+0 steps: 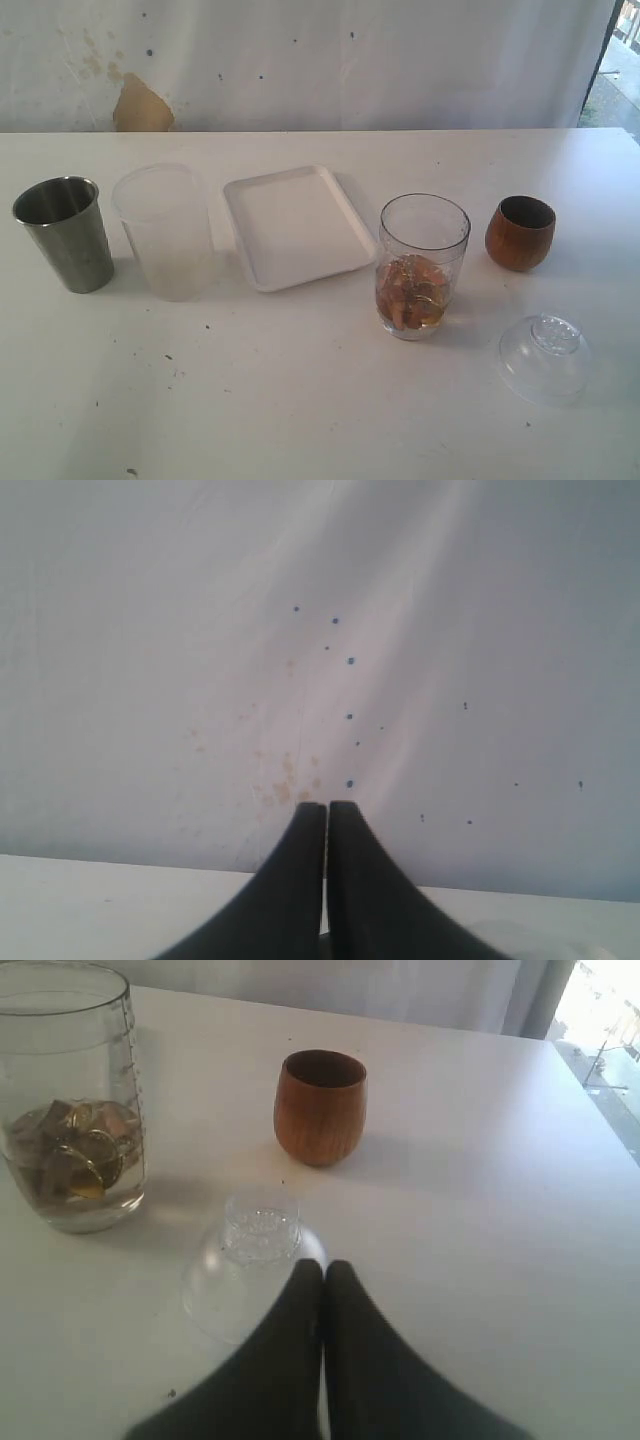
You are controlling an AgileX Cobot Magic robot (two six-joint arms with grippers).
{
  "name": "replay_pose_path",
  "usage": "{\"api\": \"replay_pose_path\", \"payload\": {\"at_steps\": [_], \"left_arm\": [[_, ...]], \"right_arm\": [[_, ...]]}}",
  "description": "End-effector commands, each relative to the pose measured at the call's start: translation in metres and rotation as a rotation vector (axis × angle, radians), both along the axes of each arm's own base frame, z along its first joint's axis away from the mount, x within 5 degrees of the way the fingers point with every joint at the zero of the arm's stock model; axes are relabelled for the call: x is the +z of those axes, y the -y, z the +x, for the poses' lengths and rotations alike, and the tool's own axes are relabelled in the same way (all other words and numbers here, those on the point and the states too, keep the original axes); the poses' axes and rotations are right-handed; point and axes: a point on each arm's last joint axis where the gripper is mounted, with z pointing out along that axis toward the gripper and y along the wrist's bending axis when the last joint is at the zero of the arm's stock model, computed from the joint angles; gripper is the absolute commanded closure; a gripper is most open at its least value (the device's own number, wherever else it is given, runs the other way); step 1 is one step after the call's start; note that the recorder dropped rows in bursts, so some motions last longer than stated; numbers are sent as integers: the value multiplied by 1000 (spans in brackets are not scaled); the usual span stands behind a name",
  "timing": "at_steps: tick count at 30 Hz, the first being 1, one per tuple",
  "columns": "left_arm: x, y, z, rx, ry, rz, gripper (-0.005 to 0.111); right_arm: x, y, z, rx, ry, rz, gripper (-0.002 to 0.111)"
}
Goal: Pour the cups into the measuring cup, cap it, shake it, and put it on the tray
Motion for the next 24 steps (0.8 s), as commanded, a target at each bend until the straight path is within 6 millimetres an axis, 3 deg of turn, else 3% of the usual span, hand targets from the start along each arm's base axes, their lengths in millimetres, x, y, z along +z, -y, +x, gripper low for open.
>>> {"api": "replay_pose_path", "payload": {"at_steps": [1,7,11,13,18,24], "left_arm": [[-1,0,0,-1,-2,0,106],[-1,-1,0,2,1,-30,106],[-22,-6,-9,28,30,-286,106],[-39,-7,-14,62,23,-208,106],[-54,-12,-22,178,-132,-44,106],[-68,-10,-30,173,-260,109,106]], "right_arm": [[0,0,0,3,14,2,108],[0,0,0,3,14,2,108],[0,0,0,3,14,2,108],[0,0,0,3,14,2,108],[0,0,0,3,14,4,108],[0,0,0,3,14,4,108]]}}
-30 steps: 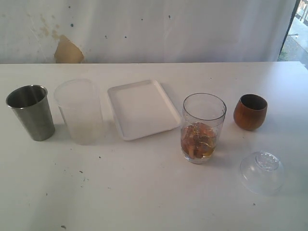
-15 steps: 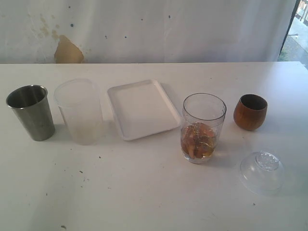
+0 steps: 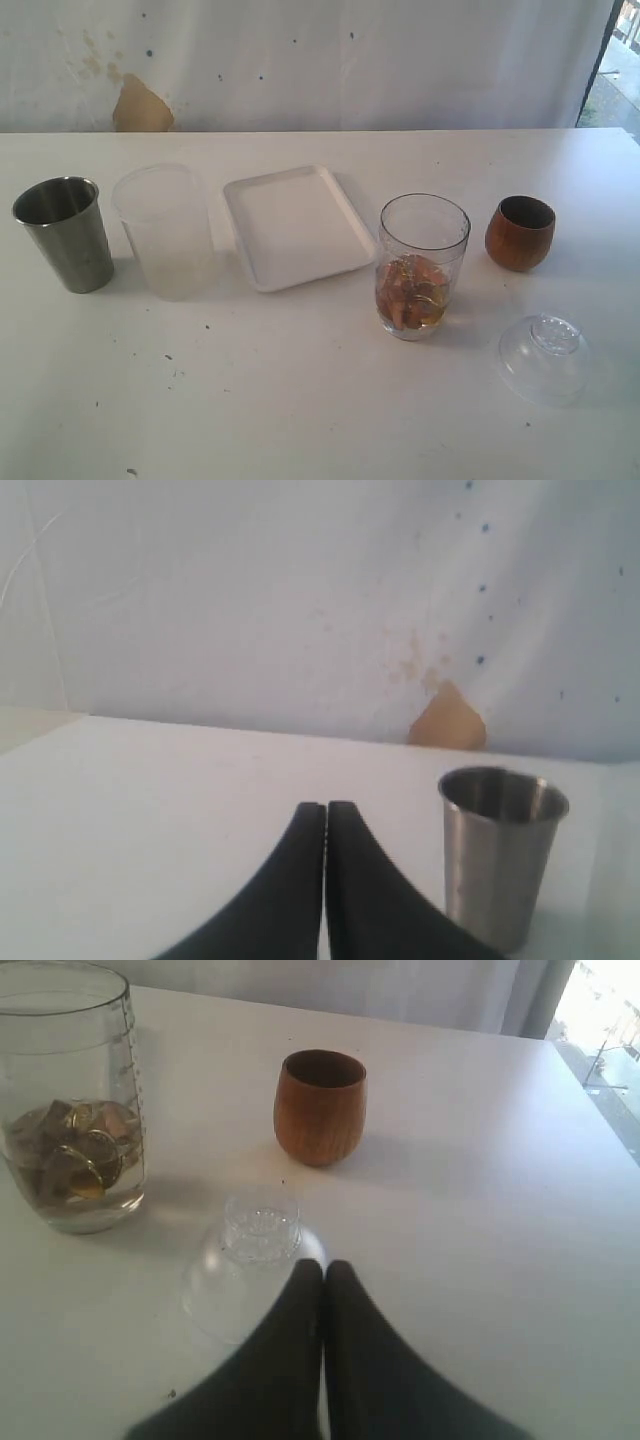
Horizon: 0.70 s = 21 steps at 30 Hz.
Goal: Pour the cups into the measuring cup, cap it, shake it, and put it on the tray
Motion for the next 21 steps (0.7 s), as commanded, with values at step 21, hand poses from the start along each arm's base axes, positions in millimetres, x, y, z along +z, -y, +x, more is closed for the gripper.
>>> {"api": "replay_pose_path", "payload": {"at_steps": [21], "left_arm": [[-17,7,-6,-107,-145,13,106]], "right_arm": [[0,0,0,3,14,0,108]]}}
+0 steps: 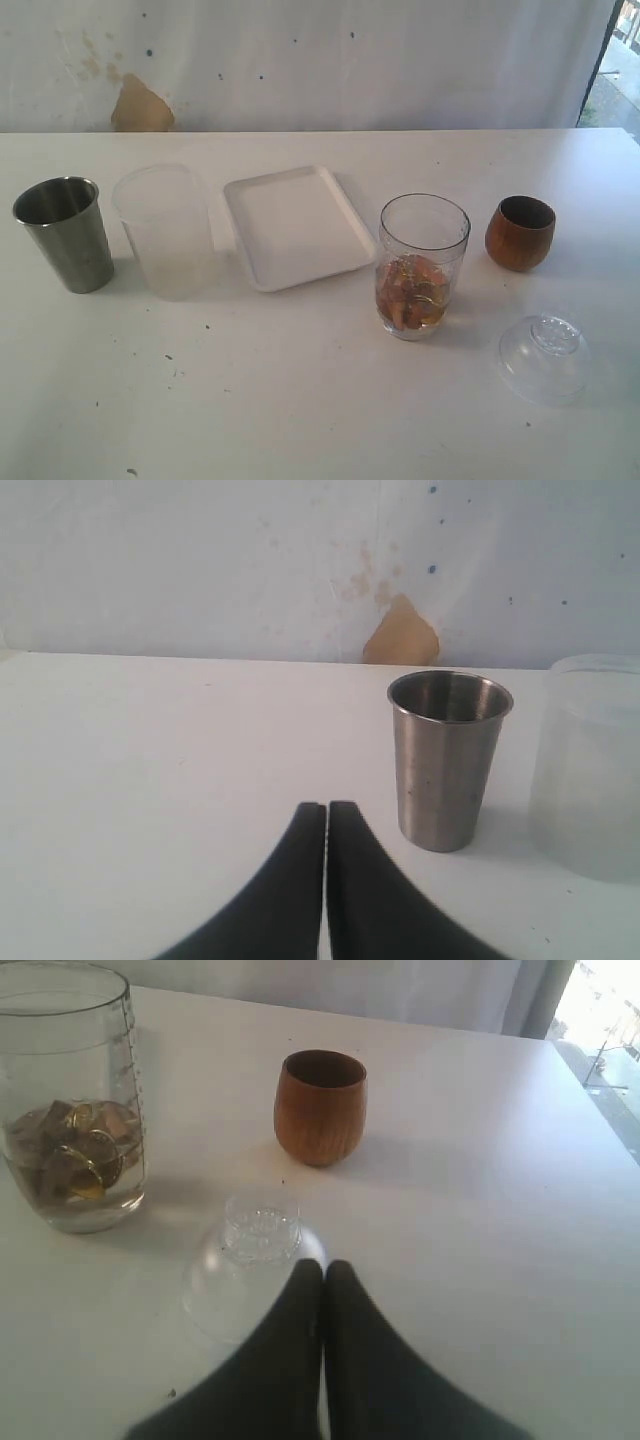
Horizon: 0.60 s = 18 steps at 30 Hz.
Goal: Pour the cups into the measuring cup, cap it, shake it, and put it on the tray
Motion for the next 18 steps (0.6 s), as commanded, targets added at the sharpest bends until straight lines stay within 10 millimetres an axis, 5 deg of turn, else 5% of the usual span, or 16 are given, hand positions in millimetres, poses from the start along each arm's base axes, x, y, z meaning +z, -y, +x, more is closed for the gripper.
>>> {"api": "replay_pose_path", "payload": {"at_steps": [1,11,18], "left_arm": [[-1,1,0,-8,5,-7,106],[-1,1,0,-8,12,-6,106],[-1,1,0,-8,12,-6,106]], "right_arm": [[0,0,0,3,14,0,108],[3,0,1,6,45,-33,108],[35,-2,3,28,407,-71,108]]}}
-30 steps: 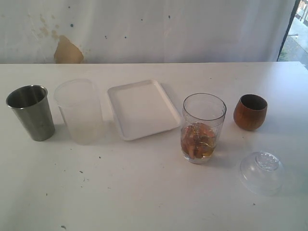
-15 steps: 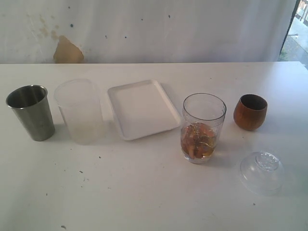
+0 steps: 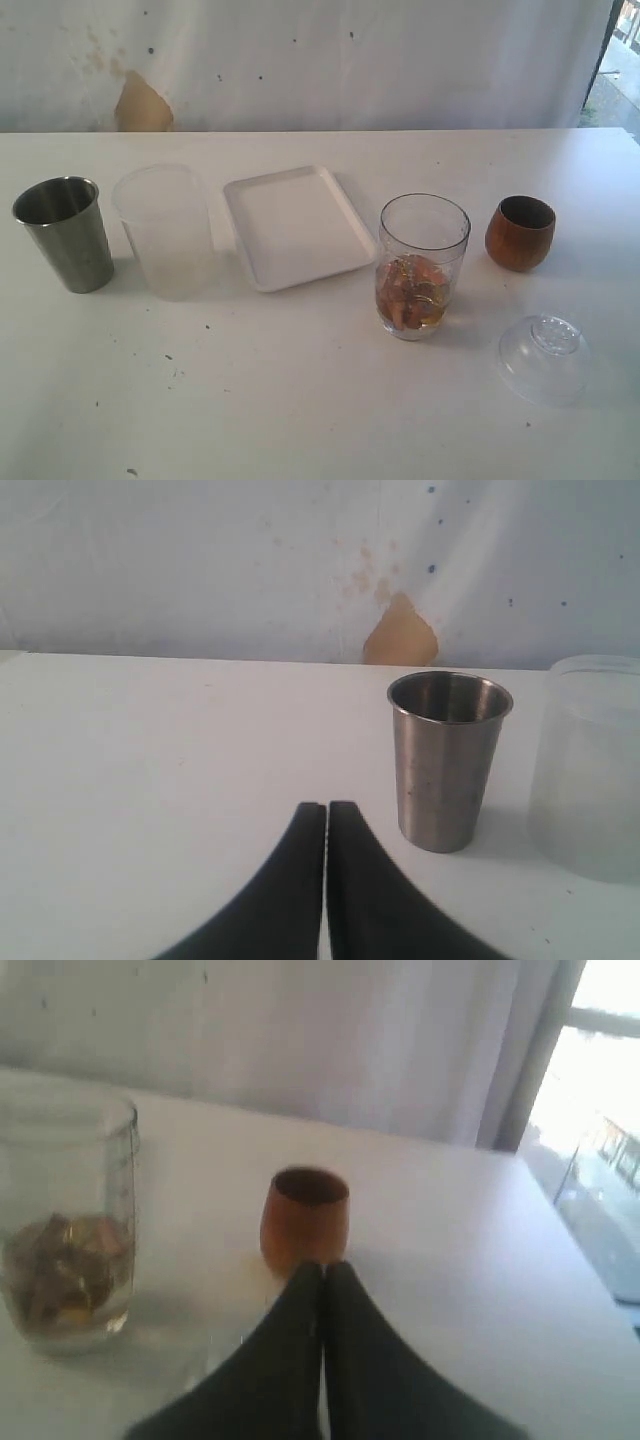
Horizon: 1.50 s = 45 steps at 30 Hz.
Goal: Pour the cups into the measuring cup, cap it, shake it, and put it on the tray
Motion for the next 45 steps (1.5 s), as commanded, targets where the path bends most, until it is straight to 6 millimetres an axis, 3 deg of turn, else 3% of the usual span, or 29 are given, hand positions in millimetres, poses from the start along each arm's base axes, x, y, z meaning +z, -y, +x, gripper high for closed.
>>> {"api": "replay_pose_path", "payload": {"at_steps": [1,7,10,13,20,22,24,29,31,45], "left_arm": [[-1,1,0,-8,12,-6,106],[-1,1,0,-8,12,-6,106],[-1,1,0,-8,12,-6,106],[-1,1,0,-8,12,-6,106],[-1,1,0,-8,12,-6,106],[-1,1,0,-8,12,-6,106],[-1,1,0,-8,12,-6,106],[-1,1,0,-8,12,-6,106],[-1,1,0,-8,12,-6,106],[-1,1,0,-8,12,-6,106]], "right_arm": [[23,-2,-1,25,266,-17,108],[50,-5,-10,76,582,125,108],[59,-5,-15,141,690,319,108],[62,-4,-10,133,579,446,108],[101,0,24,9,188,277,108],[107,1,38,-18,52,248,103],[110,3,53,-50,-111,247,91],[96,5,84,-115,-494,253,48],[86,4,95,-110,-580,251,41],[10,-6,164,36,-973,212,40]]}}
